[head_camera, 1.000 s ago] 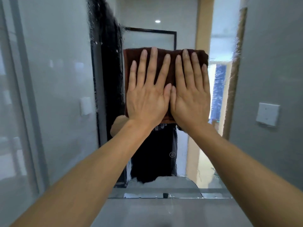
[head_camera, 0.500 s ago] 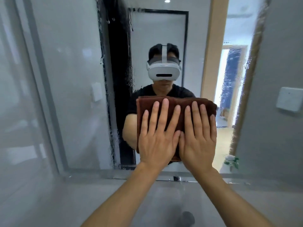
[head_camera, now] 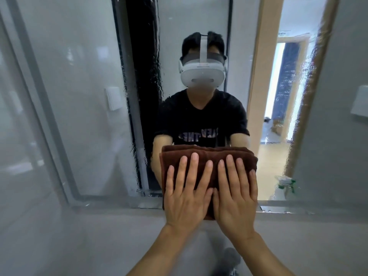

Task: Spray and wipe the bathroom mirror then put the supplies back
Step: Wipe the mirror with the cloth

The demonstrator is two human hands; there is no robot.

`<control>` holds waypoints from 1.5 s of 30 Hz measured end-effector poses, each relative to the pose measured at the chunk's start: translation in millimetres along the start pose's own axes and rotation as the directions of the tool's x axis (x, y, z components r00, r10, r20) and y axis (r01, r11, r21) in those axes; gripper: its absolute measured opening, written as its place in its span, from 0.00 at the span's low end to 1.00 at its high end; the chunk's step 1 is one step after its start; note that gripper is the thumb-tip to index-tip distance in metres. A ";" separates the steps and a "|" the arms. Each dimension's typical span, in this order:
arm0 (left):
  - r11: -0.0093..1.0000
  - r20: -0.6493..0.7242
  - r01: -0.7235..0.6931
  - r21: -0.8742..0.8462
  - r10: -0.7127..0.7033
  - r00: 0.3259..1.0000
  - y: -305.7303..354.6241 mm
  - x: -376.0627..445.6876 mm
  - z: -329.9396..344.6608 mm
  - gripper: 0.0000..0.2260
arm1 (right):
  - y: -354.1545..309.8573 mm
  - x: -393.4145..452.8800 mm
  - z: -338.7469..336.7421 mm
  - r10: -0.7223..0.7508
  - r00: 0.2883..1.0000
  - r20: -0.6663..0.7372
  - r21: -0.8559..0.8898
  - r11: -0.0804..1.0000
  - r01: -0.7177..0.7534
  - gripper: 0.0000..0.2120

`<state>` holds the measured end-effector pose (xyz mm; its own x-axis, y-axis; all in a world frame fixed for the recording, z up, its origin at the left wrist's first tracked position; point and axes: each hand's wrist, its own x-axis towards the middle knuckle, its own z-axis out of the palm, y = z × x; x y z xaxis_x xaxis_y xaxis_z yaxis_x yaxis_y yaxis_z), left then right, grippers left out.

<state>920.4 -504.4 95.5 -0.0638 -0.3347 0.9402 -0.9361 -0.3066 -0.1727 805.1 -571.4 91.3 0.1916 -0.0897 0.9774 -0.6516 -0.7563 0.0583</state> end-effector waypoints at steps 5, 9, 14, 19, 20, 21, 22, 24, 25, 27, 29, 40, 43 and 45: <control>1.000 0.017 0.028 -0.004 -0.028 0.999 -1.9 0.7 -1.7 0.26 | -2.9 2.7 -1.8 0.016 0.999 0.043 0.007 1.000 -0.016 0.27; 0.997 0.016 0.074 -0.010 -0.074 0.997 -12.8 24.0 -11.9 0.25 | -7.3 33.6 -6.8 -0.020 0.998 0.053 0.012 1.000 0.019 0.27; 0.994 0.002 0.107 -0.007 -0.107 0.994 -49.2 93.0 -39.4 0.24 | -26.7 116.3 -13.5 -0.064 0.997 0.030 0.000 0.998 0.064 0.27; 0.994 -0.056 0.100 0.045 -0.098 0.994 -93.0 180.6 -72.6 0.26 | -47.3 216.8 -22.0 -0.094 0.996 0.012 -0.059 0.994 0.094 0.28; 0.993 -0.069 0.100 0.055 -0.096 0.993 -101.3 197.7 -78.0 0.27 | -50.3 236.2 -23.1 -0.100 0.995 0.004 -0.069 0.993 0.100 0.28; 0.993 -0.082 0.099 0.062 -0.094 0.992 -109.1 214.4 -83.2 0.27 | -52.7 255.4 -24.0 -0.102 0.995 -0.011 -0.077 0.992 0.101 0.28; 0.993 -0.096 0.098 0.065 -0.092 0.991 -116.2 230.6 -87.8 0.27 | -54.6 273.8 -25.0 -0.104 0.994 -0.030 -0.086 0.991 0.101 0.28; 0.993 -0.126 0.096 0.068 -0.087 0.988 -128.2 261.1 -96.3 0.27 | -57.0 308.2 -26.7 -0.114 0.991 -0.072 -0.099 0.989 0.107 0.28; 0.993 -0.140 0.094 0.069 -0.083 0.987 -132.8 275.1 -100.0 0.27 | -57.4 323.6 -27.7 -0.123 0.988 -0.091 -0.106 0.988 0.113 0.28; 0.993 -0.159 0.092 0.069 -0.080 0.984 -142.2 301.3 -106.4 0.27 | -58.6 352.4 -29.5 -0.140 0.982 -0.127 -0.114 0.985 0.126 0.27; 0.993 -0.178 0.093 0.070 -0.080 0.981 -151.5 325.5 -111.8 0.27 | -60.0 378.9 -32.0 -0.149 0.975 -0.165 -0.116 0.985 0.131 0.27; 0.994 -0.226 0.095 0.058 -0.080 0.971 -189.3 442.3 -149.2 0.26 | -64.2 506.7 -51.7 -0.197 0.960 -0.200 -0.131 0.976 0.173 0.28; 0.994 -0.235 0.093 0.061 -0.076 0.969 -197.6 467.9 -158.2 0.26 | -64.8 534.1 -56.4 -0.191 0.963 -0.190 -0.130 0.977 0.168 0.28; 0.994 -0.244 0.093 0.057 -0.077 0.967 -202.6 483.7 -162.9 0.26 | -65.5 551.5 -58.7 -0.188 0.965 -0.184 -0.139 0.977 0.164 0.28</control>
<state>1022.7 -459.0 633.1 -0.0741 -0.0825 0.9938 -0.9167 -0.3867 -0.1004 910.4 -533.3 638.4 0.1722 0.1747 0.9695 -0.7068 -0.6636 0.2451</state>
